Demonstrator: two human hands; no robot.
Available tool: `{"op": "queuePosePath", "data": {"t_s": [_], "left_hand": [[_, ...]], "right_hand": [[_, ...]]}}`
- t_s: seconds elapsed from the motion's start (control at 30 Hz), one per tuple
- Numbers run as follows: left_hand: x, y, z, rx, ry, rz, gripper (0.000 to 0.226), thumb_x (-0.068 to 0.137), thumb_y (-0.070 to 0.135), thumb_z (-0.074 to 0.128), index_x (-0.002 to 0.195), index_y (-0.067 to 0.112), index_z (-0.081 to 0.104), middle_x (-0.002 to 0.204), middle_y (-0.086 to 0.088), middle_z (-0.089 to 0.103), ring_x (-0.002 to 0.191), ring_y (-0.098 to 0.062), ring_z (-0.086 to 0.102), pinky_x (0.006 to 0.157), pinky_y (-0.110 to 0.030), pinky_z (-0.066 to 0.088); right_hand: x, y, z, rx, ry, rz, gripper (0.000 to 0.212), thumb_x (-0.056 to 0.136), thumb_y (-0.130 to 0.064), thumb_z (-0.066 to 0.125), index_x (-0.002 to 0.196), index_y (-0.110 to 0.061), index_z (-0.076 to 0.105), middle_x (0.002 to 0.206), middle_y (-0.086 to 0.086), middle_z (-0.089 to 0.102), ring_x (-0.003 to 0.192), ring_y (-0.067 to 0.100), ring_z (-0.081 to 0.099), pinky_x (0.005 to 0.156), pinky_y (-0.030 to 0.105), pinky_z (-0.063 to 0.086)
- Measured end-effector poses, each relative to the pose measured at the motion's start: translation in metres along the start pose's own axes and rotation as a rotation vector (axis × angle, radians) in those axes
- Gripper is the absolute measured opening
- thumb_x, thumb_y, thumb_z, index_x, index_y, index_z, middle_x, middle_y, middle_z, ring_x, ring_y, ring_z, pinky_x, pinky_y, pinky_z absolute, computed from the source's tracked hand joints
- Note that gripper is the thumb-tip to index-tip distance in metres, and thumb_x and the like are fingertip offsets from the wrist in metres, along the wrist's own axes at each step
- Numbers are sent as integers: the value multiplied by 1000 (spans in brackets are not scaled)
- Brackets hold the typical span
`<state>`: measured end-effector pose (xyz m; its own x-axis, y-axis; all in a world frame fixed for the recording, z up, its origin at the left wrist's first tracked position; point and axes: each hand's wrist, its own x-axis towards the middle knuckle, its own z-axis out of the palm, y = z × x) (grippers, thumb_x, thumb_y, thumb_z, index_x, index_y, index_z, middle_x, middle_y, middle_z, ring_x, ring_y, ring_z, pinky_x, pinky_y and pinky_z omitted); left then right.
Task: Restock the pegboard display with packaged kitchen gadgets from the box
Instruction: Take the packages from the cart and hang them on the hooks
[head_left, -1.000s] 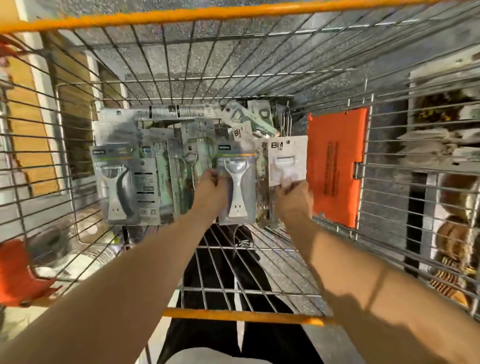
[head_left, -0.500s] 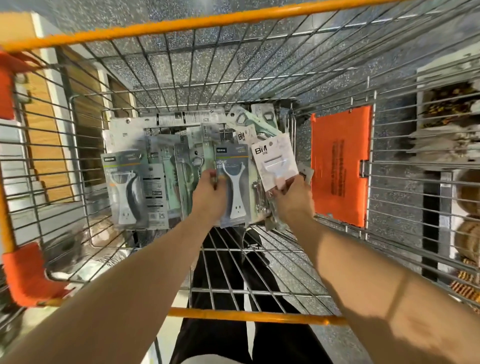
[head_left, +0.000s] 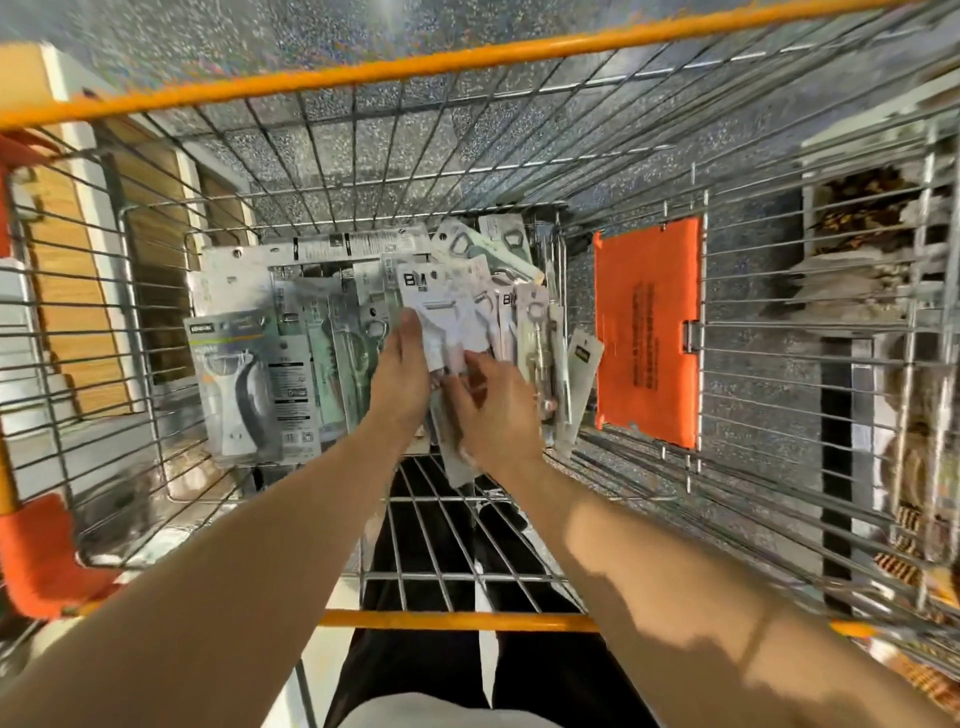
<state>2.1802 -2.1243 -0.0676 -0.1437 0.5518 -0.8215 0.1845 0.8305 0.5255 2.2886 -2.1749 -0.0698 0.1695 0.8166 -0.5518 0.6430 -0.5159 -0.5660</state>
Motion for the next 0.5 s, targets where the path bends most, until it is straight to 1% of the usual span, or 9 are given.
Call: {"op": "queuePosePath", "data": {"t_s": [0.03, 0.1, 0.17, 0.23, 0.27, 0.33, 0.4, 0.43, 0.5], "left_hand": [[1, -2, -2, 21, 24, 23, 63, 110, 60, 31, 155, 19, 44, 147, 2, 55, 137, -22, 49, 122, -48, 35], [7, -11, -9, 76, 90, 73, 49, 114, 43, 37, 149, 11, 49, 128, 2, 60, 124, -21, 57, 109, -42, 44], [18, -21, -16, 68, 101, 83, 45, 113, 42, 39, 143, 11, 54, 113, 2, 67, 107, -20, 66, 101, -43, 51], [24, -28, -20, 56, 84, 37, 45, 113, 44, 38, 143, 15, 53, 111, 0, 68, 105, -21, 65, 100, -41, 49], [28, -29, -21, 41, 76, 23, 44, 113, 43, 38, 144, 15, 53, 114, -1, 68, 109, -23, 64, 101, -41, 48], [35, -34, -22, 8, 61, -4, 43, 113, 43, 39, 145, 17, 53, 121, -4, 68, 115, -27, 64, 106, -44, 47], [40, -36, -20, -6, 58, -51, 45, 111, 44, 40, 144, 17, 54, 124, -10, 69, 115, -31, 65, 108, -50, 47], [43, -37, -19, -13, 66, -81, 43, 111, 44, 41, 140, 15, 56, 117, -10, 69, 109, -30, 66, 105, -50, 49], [46, -39, -18, -4, 85, -89, 37, 112, 37, 39, 126, 12, 62, 99, -4, 66, 93, -22, 63, 95, -42, 51]], "right_hand": [[1, -5, 1, 12, -21, -10, 28, 102, -46, 56, 116, -25, 67, 96, -6, 68, 84, 13, 65, 79, 36, 58], [5, -10, 1, 56, -38, 30, 29, 106, -42, 48, 124, -26, 65, 103, -7, 70, 86, 11, 67, 82, 34, 60], [15, -4, 0, 51, 73, 131, 28, 107, -33, 47, 131, -26, 60, 115, -5, 68, 96, 12, 64, 87, 38, 60], [25, 9, -8, -26, 198, 278, 31, 106, -23, 50, 135, -19, 57, 125, 1, 60, 108, 16, 59, 94, 39, 57], [31, 16, -13, -56, 202, 353, 33, 105, -20, 50, 137, -15, 54, 129, 4, 57, 113, 21, 57, 97, 40, 55], [42, 30, -17, -65, 123, 477, 37, 103, -15, 47, 139, -10, 46, 133, 11, 51, 112, 28, 57, 94, 41, 52], [51, 38, -15, -114, 45, 498, 38, 102, -14, 47, 140, -8, 44, 134, 12, 50, 113, 29, 56, 94, 40, 48], [55, 42, -13, -143, 48, 494, 39, 102, -15, 48, 140, -9, 45, 136, 10, 49, 114, 27, 55, 94, 35, 46], [60, 41, -12, -99, 74, 541, 39, 104, -19, 52, 141, -10, 46, 137, 4, 48, 108, 21, 56, 88, 26, 48]]}}
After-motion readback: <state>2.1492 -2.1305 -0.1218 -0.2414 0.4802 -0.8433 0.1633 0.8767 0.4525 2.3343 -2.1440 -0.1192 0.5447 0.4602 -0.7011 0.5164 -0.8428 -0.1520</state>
